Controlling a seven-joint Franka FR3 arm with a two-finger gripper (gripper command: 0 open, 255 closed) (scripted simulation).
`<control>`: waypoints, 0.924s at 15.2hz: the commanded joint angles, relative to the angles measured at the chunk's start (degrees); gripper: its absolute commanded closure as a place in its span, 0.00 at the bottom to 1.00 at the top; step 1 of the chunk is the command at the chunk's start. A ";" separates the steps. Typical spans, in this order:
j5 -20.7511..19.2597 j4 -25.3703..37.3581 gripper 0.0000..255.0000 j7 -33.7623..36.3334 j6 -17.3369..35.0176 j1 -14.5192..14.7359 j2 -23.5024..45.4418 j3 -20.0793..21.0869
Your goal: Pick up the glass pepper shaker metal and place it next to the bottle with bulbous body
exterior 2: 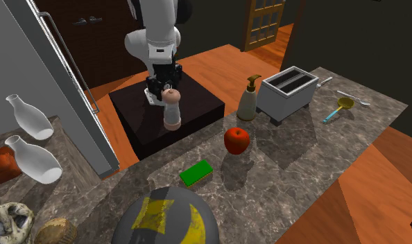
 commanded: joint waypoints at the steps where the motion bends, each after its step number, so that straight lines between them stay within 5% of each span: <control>1: 0.06 1.04 1.00 -0.24 -1.87 -0.06 -0.83 0.04; 14: 1.06 9.89 1.00 -0.83 -12.70 0.30 -2.82 0.96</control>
